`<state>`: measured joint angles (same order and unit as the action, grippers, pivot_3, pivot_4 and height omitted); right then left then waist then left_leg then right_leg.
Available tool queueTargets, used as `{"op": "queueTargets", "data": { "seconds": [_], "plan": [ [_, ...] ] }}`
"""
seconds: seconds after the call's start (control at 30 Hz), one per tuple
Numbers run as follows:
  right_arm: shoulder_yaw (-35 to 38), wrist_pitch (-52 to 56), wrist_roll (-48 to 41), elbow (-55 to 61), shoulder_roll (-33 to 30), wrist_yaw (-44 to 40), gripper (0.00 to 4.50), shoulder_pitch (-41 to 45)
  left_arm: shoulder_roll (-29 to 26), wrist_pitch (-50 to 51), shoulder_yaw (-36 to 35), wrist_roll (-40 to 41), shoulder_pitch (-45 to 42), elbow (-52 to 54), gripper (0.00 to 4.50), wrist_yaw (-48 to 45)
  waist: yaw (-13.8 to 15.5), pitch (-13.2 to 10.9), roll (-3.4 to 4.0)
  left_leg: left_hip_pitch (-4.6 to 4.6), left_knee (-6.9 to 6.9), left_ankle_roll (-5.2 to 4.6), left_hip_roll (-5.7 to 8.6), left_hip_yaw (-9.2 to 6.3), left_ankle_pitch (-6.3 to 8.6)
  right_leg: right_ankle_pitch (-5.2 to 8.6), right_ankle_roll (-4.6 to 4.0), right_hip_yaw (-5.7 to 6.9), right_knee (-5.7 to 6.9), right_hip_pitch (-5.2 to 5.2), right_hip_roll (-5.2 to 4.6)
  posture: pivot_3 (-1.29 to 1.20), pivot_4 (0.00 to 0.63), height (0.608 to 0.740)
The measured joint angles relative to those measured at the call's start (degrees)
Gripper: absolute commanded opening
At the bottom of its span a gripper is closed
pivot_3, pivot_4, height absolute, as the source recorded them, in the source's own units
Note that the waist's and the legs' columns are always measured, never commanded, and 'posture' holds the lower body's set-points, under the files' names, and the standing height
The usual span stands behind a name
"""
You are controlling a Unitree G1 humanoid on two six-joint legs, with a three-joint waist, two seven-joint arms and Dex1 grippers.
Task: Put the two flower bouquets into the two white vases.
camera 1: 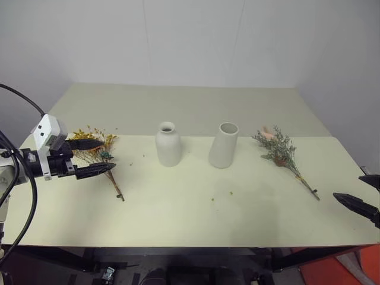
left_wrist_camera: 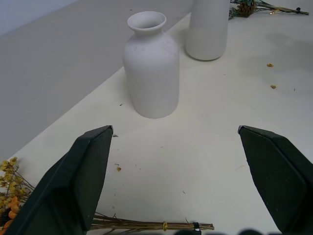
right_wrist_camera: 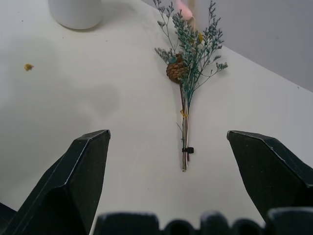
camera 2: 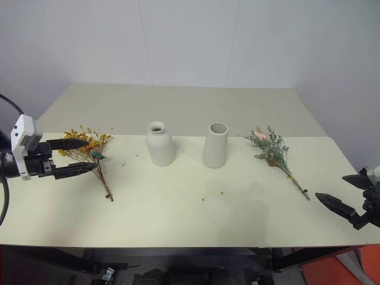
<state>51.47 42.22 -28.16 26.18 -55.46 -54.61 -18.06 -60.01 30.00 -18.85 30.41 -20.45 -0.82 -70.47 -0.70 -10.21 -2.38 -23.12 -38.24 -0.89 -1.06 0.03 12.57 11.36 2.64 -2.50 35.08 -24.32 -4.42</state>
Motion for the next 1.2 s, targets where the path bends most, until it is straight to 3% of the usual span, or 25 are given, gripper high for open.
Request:
{"op": "queueTargets", "data": {
  "seconds": [0.53,0.63,0.93,1.2],
  "plan": [
    [0.82,-0.02,0.73,0.30,-0.05,-0.14,4.50,-0.56,0.85,0.01,0.19,0.56,0.00,0.50,4.47,0.99,0.00,0.00,0.00,0.01,0.00,0.00,0.00,0.00,0.00,0.01,-0.01,0.00,0.00,0.00,0.00,0.00,0.150,0.740],
    [-2.07,0.65,1.42,-1.60,-1.86,1.02,4.50,1.89,1.73,0.26,1.94,0.78,-1.98,1.61,4.47,1.26,-0.02,0.00,-0.01,0.03,-0.04,0.00,0.01,0.01,0.00,0.01,-0.03,-0.01,0.00,0.05,-0.02,0.00,0.150,0.740],
    [-26.12,4.82,2.33,-17.66,-9.44,2.85,4.50,22.78,3.29,0.28,13.27,-0.61,-12.79,5.79,4.47,-0.36,-0.19,-0.01,0.02,-0.04,-0.02,0.00,0.04,0.02,0.00,-0.17,0.23,-0.04,0.00,-0.02,0.03,0.00,0.150,0.740],
    [-52.32,7.22,11.03,-39.98,-7.00,0.34,4.50,51.59,14.49,2.33,20.66,-0.17,-22.52,7.39,4.47,-0.14,-0.30,-0.03,0.02,-0.12,-0.17,-0.01,0.09,0.01,-0.01,-0.24,0.29,-0.07,-0.01,-0.02,0.02,0.00,0.150,0.740]
  ]
}}
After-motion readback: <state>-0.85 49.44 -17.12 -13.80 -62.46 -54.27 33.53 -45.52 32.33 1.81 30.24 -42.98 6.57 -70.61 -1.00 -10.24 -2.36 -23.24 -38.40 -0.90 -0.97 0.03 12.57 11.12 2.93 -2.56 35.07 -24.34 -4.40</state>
